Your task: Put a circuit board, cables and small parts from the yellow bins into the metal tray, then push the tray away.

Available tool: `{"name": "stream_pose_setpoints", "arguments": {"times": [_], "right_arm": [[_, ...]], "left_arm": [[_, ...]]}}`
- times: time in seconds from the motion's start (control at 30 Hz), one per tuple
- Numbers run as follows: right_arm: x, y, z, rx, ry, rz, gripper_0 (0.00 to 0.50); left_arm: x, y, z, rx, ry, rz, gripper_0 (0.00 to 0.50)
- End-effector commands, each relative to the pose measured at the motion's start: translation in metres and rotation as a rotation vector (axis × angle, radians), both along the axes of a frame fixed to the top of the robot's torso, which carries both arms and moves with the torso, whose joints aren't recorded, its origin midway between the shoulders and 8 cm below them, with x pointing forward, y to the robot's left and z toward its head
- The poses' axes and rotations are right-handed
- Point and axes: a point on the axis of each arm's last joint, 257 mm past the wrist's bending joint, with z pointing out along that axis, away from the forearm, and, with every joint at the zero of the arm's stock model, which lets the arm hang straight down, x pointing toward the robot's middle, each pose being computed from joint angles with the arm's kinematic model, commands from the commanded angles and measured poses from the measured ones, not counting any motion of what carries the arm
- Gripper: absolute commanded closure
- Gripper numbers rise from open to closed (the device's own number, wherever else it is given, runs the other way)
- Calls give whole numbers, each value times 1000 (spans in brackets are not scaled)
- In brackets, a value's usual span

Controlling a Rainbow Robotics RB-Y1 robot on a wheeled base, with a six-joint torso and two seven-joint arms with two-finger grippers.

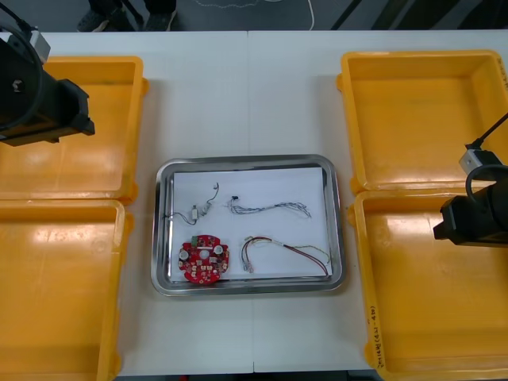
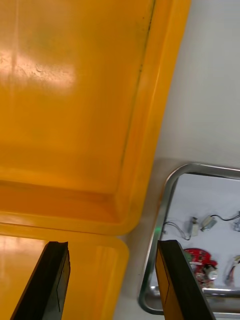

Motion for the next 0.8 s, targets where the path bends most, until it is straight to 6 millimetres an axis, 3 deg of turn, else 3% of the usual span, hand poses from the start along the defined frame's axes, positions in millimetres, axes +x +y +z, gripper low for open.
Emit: {"name": "stream_pose_setpoints", "arguments": {"times": [0.03, 0.5, 0.8], "right_arm": [[-1, -6, 16, -17, -39, -11, 39], [-12, 14, 14, -47, -39, 93, 42], [-15, 57, 9, -110, -55, 278, 40]], "left_arm": [[1, 37, 15, 119, -3, -81, 0], [-20, 82, -15, 177, 53, -149, 0], [-45, 104, -30, 188, 63, -165, 0]]}}
